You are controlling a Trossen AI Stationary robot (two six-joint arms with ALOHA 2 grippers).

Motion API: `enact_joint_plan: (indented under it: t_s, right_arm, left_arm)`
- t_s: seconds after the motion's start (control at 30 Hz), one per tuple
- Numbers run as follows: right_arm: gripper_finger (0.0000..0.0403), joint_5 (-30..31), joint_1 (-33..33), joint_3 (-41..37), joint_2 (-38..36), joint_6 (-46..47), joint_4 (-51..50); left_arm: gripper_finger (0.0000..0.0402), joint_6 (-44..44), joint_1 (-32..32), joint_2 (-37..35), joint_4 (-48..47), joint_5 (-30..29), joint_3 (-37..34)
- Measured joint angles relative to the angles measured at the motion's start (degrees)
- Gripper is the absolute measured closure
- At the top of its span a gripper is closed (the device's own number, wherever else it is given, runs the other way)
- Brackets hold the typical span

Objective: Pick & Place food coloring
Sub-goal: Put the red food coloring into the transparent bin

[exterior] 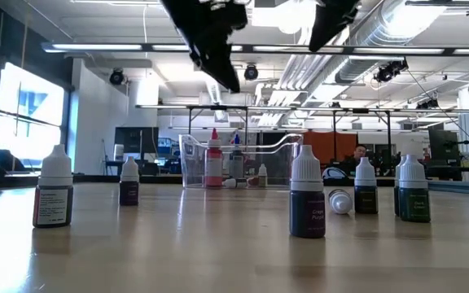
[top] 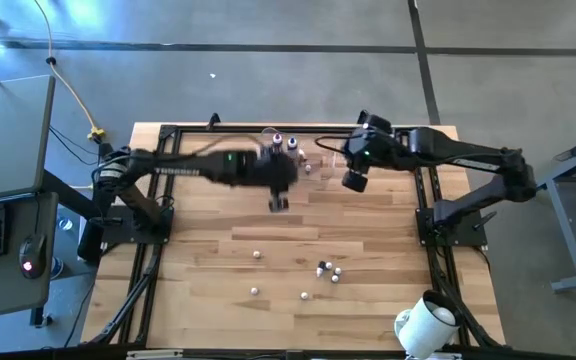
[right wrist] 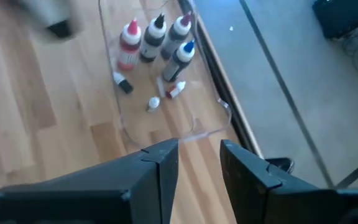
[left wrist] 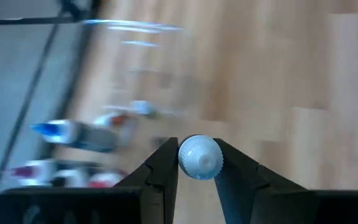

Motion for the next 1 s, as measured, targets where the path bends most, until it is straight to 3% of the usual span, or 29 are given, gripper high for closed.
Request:
enact_joint_plan:
  t_s: [0.07,0.23,0.4,0.63,0.73,1.0]
  right_arm:
    - [0.0291,-0.5,0.0,-3.06,-2.09,0.94,0.58]
    - [0.0291,-0.52,0.0,-12.17,-6.41,3.26,6.07]
    - [0.0291,-0.68,0.43,-20.75,-8.56,4.66,15.11]
    - [0.0291,-3.71,0.98,-32.74,-8.95,6.86,35.08]
    - [0.0291,-8.09,0.76,-35.9,-8.91,1.13,43.42]
    - [0.0291,-9.74,0.74,-35.72,-8.95,-2.08,49.36]
  left_arm:
    - [0.0316,2.43,4.52,0.02,1.05,2.48,0.19]
    - [0.0317,3.36,14.84,2.89,6.64,15.9,-0.25]
    - [0.0317,3.63,18.88,9.68,14.44,23.11,-0.19]
    - [0.0317,8.47,18.72,16.64,17.63,18.07,1.68]
    - [0.0315,8.66,18.72,18.49,16.77,17.68,1.55]
    - [0.0289,10.3,18.72,21.09,16.47,15.4,1.57]
